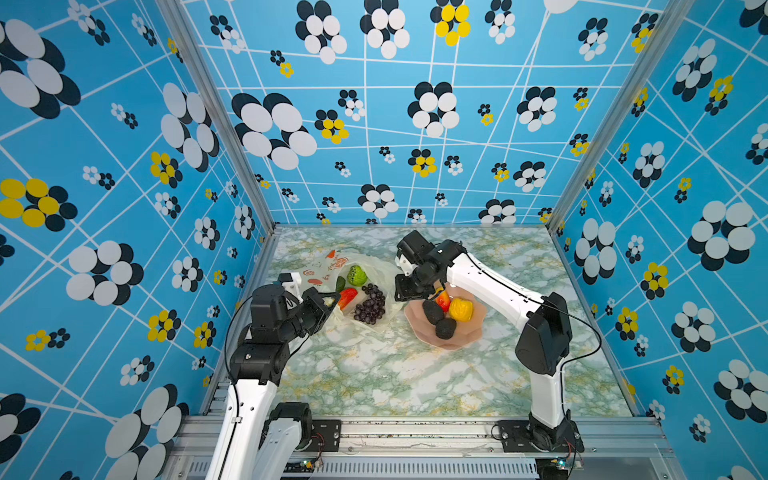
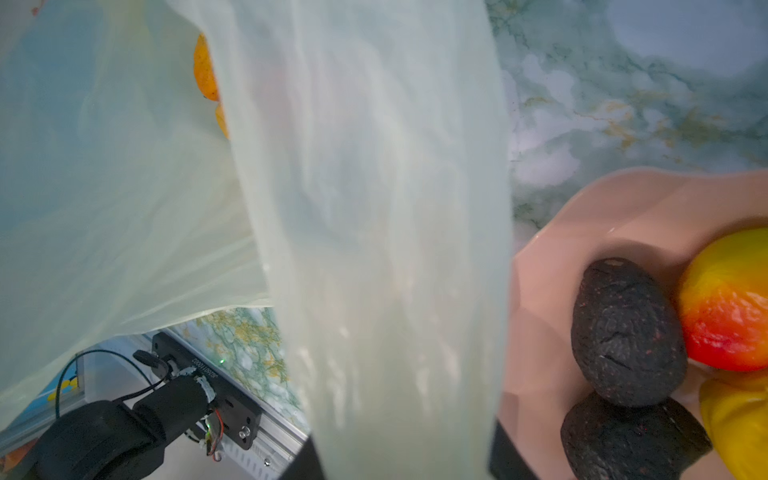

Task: Place the fruits into the plastic bag
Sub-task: 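Move the empty right gripper up and over the pink bowl of fruit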

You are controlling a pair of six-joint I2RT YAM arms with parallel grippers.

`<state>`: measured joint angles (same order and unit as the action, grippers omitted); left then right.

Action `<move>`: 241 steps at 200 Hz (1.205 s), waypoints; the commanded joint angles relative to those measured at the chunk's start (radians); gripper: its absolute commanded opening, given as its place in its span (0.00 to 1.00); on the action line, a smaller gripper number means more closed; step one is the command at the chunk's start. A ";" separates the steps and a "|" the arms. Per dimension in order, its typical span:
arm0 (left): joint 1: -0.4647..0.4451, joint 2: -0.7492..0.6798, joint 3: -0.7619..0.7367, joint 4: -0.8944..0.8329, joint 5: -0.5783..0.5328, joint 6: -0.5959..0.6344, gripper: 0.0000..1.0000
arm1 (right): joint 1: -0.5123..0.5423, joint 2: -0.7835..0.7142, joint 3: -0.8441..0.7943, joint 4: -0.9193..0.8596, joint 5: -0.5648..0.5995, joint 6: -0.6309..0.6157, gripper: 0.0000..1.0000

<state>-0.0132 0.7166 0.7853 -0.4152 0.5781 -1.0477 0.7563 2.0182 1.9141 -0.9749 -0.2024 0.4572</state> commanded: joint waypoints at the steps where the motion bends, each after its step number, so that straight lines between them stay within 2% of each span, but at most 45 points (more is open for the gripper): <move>1: 0.005 -0.007 -0.001 -0.003 -0.009 -0.006 0.00 | -0.014 0.032 0.054 -0.010 -0.050 -0.008 0.06; 5: 0.005 -0.008 0.001 -0.003 -0.009 -0.006 0.00 | -0.018 0.035 0.064 -0.021 -0.044 -0.009 0.00; 35: 0.012 0.021 0.040 -0.005 -0.005 -0.014 0.00 | -0.025 0.032 0.214 -0.104 0.101 -0.018 0.00; 47: 0.030 0.063 0.085 -0.012 0.021 -0.031 0.00 | -0.026 0.060 0.370 -0.168 0.154 -0.018 0.00; 75: 0.104 0.187 0.273 -0.028 0.110 -0.038 0.00 | -0.026 0.192 0.854 -0.246 0.236 -0.016 0.00; 88: 0.137 0.240 0.376 -0.071 0.141 -0.009 0.00 | -0.037 0.234 0.955 -0.219 0.238 -0.024 0.00; 111: 0.143 0.280 0.446 -0.127 0.152 0.040 0.00 | -0.080 0.238 0.889 -0.178 0.164 0.023 0.00; 143: 0.137 0.195 0.286 -0.071 0.152 -0.025 0.00 | -0.105 0.215 0.723 -0.164 0.144 -0.026 0.00; 164: 0.129 0.147 0.184 -0.031 0.164 -0.070 0.00 | -0.129 0.209 0.679 -0.165 0.105 -0.029 0.00; 213: 0.106 0.130 0.166 -0.049 0.186 -0.047 0.00 | -0.146 0.170 0.624 -0.263 -0.039 -0.098 0.00; 226: 0.102 0.132 0.165 -0.042 0.189 -0.047 0.00 | -0.146 0.123 0.559 -0.273 -0.090 -0.116 0.12; 241: 0.092 0.130 0.160 -0.021 0.191 -0.056 0.00 | -0.146 0.050 0.454 -0.250 -0.105 -0.122 0.35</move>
<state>0.0956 0.8597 0.9463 -0.4698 0.7418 -1.1007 0.6102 2.1910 2.4779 -1.1790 -0.2184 0.3729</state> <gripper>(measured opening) 0.041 0.208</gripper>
